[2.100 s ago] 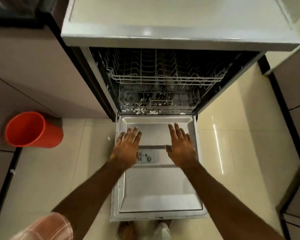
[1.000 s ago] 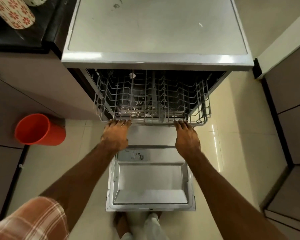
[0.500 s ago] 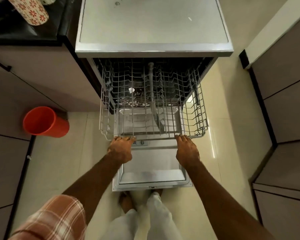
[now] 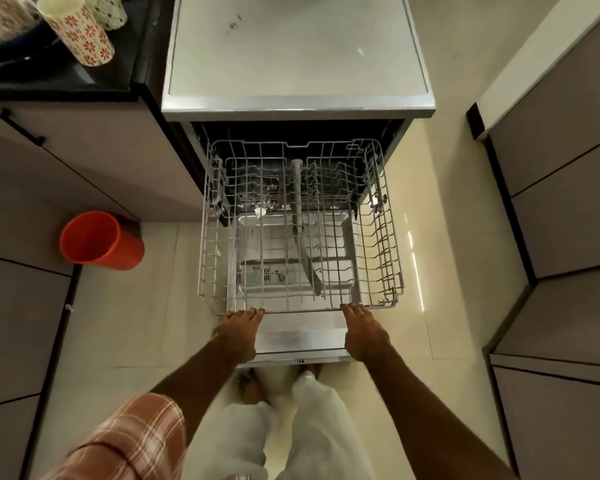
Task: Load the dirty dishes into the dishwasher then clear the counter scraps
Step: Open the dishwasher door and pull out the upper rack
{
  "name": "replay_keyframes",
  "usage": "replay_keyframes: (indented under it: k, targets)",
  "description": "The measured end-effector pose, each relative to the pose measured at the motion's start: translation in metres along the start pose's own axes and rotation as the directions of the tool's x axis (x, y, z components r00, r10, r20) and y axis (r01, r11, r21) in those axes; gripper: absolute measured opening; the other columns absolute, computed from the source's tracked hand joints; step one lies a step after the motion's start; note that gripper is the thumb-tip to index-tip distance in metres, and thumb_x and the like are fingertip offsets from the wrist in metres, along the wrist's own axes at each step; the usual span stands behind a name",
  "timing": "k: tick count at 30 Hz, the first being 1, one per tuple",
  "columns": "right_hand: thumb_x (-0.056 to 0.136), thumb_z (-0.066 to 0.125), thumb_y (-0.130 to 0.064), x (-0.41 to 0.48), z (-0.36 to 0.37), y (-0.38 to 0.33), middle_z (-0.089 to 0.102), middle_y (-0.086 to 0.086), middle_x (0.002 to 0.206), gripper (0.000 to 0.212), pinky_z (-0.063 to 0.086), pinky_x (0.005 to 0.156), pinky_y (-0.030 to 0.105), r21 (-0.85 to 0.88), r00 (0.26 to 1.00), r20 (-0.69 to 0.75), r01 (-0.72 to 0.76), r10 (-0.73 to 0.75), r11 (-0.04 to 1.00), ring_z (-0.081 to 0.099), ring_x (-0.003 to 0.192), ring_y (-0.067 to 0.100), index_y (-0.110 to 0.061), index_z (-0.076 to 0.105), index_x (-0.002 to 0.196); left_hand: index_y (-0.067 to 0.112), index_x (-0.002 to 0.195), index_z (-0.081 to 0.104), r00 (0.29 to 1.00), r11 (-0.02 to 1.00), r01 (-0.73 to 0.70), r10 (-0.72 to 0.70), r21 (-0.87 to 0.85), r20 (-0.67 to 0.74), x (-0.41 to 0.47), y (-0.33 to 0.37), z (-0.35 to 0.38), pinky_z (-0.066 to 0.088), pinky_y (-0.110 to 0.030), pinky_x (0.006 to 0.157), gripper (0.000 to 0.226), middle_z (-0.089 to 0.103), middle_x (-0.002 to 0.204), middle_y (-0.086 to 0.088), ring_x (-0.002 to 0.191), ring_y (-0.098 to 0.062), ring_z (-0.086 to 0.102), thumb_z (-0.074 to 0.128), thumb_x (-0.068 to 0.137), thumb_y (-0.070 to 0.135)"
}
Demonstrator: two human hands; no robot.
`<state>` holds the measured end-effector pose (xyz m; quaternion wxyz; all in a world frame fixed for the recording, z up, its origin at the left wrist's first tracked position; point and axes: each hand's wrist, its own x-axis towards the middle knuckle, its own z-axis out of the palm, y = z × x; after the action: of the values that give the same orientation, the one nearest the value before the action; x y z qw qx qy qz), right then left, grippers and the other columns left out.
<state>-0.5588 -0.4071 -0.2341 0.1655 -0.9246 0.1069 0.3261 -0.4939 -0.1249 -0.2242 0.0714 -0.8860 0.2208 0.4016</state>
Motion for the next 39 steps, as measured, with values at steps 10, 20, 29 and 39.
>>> replay_keyframes:
  k: [10,20,29,39]
  targets:
    - [0.103,0.032,-0.066,-0.02,-0.064,-0.03,-0.003,0.004,0.173,0.081,-0.006,0.124,0.048,-0.017,0.949,-0.288,0.127,-0.127,0.992,-0.006,0.16,0.028,-0.027,-0.002,0.165,0.026,0.161,-0.007,0.916,0.991,-0.029,-0.027,-0.132,-0.401,-0.055,0.002,-0.071,0.0,-0.052,0.121,0.092,-0.011,0.168,-0.005,0.156,-0.031,-0.004,0.045,0.094,0.063]
    - [0.102,0.02,-0.072,-0.041,-0.134,-0.103,-0.031,-0.004,0.168,0.078,-0.012,0.125,0.054,-0.077,0.869,-0.358,0.337,-0.342,0.938,-0.028,0.155,0.024,-0.04,-0.022,0.159,0.036,0.154,-0.026,0.807,0.948,0.03,-0.21,-0.317,-0.552,-0.114,-0.02,-0.121,-0.009,-0.052,0.123,0.086,-0.031,0.164,0.002,0.151,-0.026,-0.028,0.021,0.095,0.077]
    - [0.102,0.021,-0.073,-0.05,-0.145,-0.209,-0.03,-0.006,0.168,0.077,-0.01,0.126,0.056,-0.134,0.809,-0.349,0.457,-0.474,0.879,-0.03,0.155,0.021,-0.043,-0.02,0.159,0.036,0.154,-0.027,0.717,0.882,0.151,-0.409,-0.447,-0.564,-0.182,-0.098,-0.101,-0.009,-0.054,0.123,0.086,-0.036,0.162,0.001,0.15,-0.026,-0.03,0.017,0.095,0.079]
    - [0.101,0.027,-0.073,-0.089,-0.082,-0.385,-0.031,-0.012,0.167,0.08,-0.008,0.128,0.053,-0.145,0.77,-0.375,0.502,-0.517,0.853,-0.03,0.154,0.016,-0.044,-0.02,0.159,0.035,0.158,-0.017,0.646,0.888,0.133,-0.414,-0.44,-0.641,-0.258,-0.249,-0.049,-0.003,-0.051,0.124,0.09,-0.023,0.167,0.005,0.153,-0.021,-0.022,0.026,0.093,0.08]
